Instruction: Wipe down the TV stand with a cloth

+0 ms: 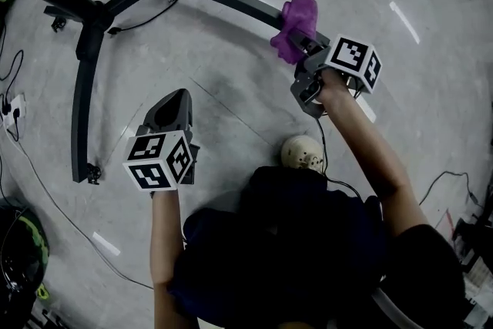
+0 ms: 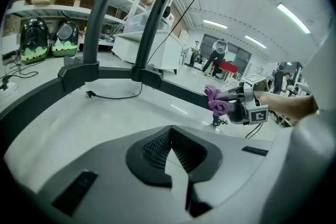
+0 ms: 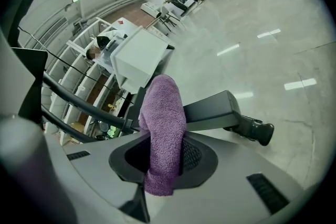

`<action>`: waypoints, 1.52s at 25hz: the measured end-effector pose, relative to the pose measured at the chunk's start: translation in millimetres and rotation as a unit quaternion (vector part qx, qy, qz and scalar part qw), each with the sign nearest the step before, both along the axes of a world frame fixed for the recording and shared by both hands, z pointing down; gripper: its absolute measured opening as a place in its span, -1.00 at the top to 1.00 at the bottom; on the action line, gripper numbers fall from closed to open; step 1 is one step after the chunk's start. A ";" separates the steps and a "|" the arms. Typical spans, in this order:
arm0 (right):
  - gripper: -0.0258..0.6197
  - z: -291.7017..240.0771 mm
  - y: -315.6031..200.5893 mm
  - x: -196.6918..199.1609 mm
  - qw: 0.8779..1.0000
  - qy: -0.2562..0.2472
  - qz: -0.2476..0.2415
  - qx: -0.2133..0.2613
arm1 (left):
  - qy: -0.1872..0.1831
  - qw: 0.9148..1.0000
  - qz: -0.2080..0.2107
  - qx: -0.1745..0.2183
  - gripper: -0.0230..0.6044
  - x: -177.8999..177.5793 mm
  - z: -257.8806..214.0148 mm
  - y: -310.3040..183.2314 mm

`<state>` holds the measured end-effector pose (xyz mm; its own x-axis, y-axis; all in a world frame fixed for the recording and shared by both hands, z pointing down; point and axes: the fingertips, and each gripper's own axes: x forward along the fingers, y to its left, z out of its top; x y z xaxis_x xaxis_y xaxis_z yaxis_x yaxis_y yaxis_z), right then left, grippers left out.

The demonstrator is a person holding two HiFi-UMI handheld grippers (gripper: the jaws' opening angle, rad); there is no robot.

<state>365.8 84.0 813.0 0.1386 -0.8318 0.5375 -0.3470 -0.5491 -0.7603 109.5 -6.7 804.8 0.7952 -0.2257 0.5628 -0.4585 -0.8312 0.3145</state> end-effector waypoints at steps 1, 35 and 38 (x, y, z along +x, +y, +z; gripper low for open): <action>0.64 0.2 4.8 1.5 1.000 0.002 0.003 -0.001 | 0.001 1.000 0.009 -0.002 0.91 5.8 0.6 3.6; 0.64 -34.4 28.9 -3.1 0.991 0.125 -0.036 -0.012 | 0.030 0.998 0.057 -0.018 0.91 45.2 -1.9 20.2; 0.64 -40.7 7.1 -14.8 0.986 0.153 -0.070 -0.005 | 0.034 0.999 0.038 -0.013 0.90 33.1 -8.3 11.0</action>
<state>350.9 91.0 772.3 0.1795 -0.8488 0.4973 -0.6328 -0.4867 -0.6023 142.7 4.3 796.5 0.8458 -0.1486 0.5124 -0.3712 -0.8537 0.3651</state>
